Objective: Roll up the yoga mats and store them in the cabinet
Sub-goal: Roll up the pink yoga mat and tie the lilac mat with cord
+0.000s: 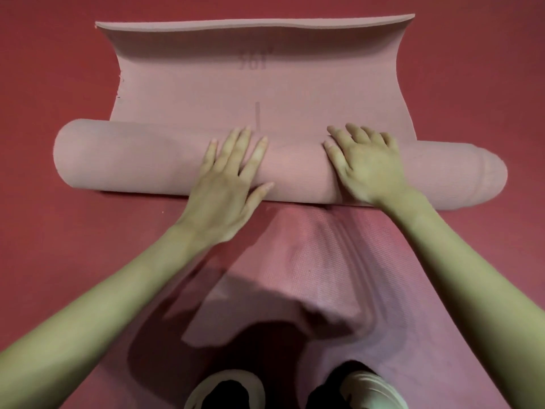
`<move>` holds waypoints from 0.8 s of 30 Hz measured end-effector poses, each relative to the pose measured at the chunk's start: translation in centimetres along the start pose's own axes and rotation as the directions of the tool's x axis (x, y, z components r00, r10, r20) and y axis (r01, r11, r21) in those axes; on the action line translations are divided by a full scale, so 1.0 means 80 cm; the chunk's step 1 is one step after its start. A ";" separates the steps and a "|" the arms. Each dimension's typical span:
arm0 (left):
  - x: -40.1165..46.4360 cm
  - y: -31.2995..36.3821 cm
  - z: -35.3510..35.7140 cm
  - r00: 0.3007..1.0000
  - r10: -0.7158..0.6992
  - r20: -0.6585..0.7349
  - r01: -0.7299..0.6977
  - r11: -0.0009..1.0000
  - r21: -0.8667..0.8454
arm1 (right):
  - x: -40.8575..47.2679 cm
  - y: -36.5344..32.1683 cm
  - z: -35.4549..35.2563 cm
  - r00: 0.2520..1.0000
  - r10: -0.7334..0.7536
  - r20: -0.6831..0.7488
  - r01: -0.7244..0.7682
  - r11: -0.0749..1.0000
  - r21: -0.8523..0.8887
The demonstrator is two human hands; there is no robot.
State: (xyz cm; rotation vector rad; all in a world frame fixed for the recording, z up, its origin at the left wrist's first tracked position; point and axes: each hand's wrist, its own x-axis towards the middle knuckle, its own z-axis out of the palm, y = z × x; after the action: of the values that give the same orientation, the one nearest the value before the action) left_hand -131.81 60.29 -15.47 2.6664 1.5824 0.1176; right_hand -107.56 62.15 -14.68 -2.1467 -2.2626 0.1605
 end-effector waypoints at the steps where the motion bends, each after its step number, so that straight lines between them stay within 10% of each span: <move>1: 0.009 -0.006 0.002 1.000 0.005 -0.008 -0.005 1.000 -0.003 | 0.008 0.001 -0.001 1.000 0.004 0.004 -0.004 1.000 -0.004; 24: 0.111 -0.036 -0.022 0.981 -0.045 0.190 0.032 0.997 0.073 | 0.075 0.011 -0.025 0.981 -0.102 0.165 0.124 0.984 -0.127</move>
State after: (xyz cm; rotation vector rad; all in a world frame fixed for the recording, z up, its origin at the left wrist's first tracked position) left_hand -130.27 69.44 -13.56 2.6026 1.6033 -0.1933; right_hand -106.87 68.29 -13.07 -2.1305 -2.5481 0.1851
